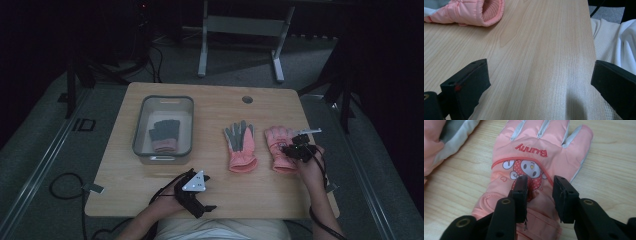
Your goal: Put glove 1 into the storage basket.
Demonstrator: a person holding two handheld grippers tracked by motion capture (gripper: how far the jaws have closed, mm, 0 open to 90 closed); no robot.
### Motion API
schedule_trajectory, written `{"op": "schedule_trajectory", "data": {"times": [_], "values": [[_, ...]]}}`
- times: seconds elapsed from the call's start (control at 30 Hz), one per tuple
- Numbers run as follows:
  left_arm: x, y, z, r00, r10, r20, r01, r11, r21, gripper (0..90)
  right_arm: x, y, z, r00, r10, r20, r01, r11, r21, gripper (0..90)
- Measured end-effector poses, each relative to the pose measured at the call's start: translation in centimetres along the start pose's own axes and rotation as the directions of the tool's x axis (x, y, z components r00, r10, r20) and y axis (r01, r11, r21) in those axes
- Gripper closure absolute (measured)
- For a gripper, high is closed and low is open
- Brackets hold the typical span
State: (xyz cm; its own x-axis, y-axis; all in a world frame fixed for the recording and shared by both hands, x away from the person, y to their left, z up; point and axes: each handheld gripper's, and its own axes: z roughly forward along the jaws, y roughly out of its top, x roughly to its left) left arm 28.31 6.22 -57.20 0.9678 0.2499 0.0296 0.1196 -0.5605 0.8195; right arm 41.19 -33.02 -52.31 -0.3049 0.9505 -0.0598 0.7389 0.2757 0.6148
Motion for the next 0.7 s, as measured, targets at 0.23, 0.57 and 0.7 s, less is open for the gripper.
{"op": "schedule_trajectory", "data": {"times": [0.23, 0.57, 0.7], "values": [[0.0, -0.1, 0.0, 1.0, 0.001, 0.001, -0.001, 1.0, -0.003, 1.5, 0.3, -0.2, 0.8, 0.9998, -0.015, 0.013, 0.015, 1.0, -0.02, 74.6], [0.1, -0.1, 0.1, 1.0, 0.003, 0.003, -0.003, 1.0, 0.005, 1.5, 0.8, -0.4, 0.2, 0.9986, 0.048, 0.02, -0.047, 0.998, -0.05, 85.6], [0.1, -0.1, 0.1, 1.0, -0.002, 0.0, 0.002, 1.0, 0.0, 1.5, 0.8, -0.1, -0.9, 0.9968, 0.079, 0.008, -0.079, 0.994, -0.072, 87.7]]}}
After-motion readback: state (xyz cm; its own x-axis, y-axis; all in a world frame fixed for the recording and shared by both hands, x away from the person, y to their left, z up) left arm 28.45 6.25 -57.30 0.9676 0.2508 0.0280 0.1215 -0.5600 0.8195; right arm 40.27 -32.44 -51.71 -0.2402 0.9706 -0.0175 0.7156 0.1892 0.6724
